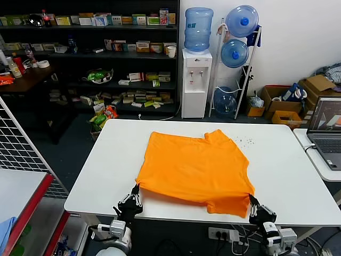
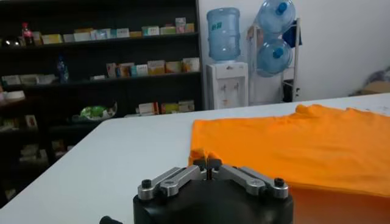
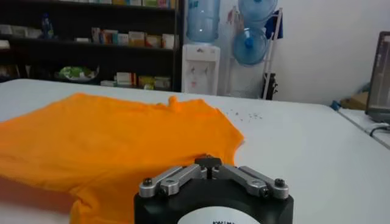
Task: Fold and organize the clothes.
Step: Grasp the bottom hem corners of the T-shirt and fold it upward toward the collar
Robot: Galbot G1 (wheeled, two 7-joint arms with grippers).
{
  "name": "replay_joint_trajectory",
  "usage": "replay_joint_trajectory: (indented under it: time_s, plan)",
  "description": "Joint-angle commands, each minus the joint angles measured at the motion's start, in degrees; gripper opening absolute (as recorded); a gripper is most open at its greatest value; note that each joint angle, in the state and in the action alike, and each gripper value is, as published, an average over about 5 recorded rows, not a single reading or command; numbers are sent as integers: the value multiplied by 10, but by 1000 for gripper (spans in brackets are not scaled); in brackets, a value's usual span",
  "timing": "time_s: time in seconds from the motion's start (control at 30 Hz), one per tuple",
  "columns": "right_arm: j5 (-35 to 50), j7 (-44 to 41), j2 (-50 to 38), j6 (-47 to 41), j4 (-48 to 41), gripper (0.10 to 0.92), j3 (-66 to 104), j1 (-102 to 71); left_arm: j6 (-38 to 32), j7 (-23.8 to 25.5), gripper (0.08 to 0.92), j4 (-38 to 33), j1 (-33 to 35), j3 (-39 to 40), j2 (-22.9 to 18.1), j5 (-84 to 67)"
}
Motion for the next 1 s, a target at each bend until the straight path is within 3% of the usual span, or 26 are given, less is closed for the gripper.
replay_joint_trajectory:
  time_s: [0.03, 0.43, 0.7, 0.83, 1.0]
  plan:
    - [16, 3, -31, 23, -100, 124, -17, 129, -7, 0, 101, 108, -106, 9, -26, 14]
    - [-3, -3, -29, 27, -211, 124, -68, 232, 0, 3, 101, 210, -204, 50, -14, 7]
    - [-10, -12, -18, 15, -250, 125, -82, 252, 16, 11, 101, 218, -208, 63, -9, -10]
    - [-16, -11, -11, 20, -263, 182, -88, 257, 15, 11, 113, 215, -204, 60, -9, -20]
    - [-15, -14, -11, 9, -239, 320, -84, 240, 12, 11, 235, 197, -192, 54, -1, -40]
